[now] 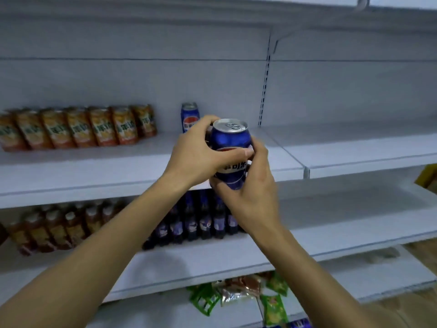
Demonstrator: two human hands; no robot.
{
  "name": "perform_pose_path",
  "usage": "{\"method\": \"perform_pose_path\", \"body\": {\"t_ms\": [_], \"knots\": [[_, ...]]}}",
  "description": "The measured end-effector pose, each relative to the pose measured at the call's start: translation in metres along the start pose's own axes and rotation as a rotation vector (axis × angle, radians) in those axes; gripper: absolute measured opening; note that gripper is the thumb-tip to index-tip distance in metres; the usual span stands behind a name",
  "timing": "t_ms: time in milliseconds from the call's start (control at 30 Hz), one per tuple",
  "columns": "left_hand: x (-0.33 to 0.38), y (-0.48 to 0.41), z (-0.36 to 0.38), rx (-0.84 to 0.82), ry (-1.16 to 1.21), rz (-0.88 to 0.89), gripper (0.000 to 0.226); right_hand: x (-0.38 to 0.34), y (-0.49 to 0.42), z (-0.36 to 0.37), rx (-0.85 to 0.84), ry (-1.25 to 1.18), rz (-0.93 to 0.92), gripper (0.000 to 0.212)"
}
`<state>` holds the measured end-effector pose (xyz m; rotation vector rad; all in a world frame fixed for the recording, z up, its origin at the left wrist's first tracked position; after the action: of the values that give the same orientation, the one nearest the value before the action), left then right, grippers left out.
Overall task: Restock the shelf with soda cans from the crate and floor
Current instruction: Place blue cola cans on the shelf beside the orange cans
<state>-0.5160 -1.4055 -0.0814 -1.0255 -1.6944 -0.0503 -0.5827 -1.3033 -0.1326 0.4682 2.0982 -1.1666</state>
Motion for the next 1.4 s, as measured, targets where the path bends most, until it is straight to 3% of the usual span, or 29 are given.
{"method": "perform_pose_path", "body": {"t_ms": [200,333,667,1400], "knots": [[-0.04,-0.081,-0.02,0.046,-0.096,0.021,0.058,0.021,-0.088,0.057,-0.045,-0.064,0.019,0.085],[-0.098,-0.121,-0.029,0.082,-0.039,-0.088,0.074,0.05,-0.132,0.112,-0.089,-0.093,0.036,0.086],[-0.209,-0.18,-0.027,0.112,-0.039,-0.274,0.06,0.122,-0.184,0.2,-0.195,-0.069,0.094,0.083],[-0.217,-0.198,-0.026,0.132,-0.098,-0.374,0.068,0.131,-0.198,0.22,-0.207,-0.026,0.114,0.084]]}}
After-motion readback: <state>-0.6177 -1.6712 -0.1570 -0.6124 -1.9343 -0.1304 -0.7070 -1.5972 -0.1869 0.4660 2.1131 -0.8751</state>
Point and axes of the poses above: each hand's wrist, its own y-axis away from the middle knuckle, its own z-axis out of the palm, x = y × z, the point moved 6 cm from there along -y, towards the middle knuckle, and after that the axes turned 1 degree about -z, right-handed, at the moved point
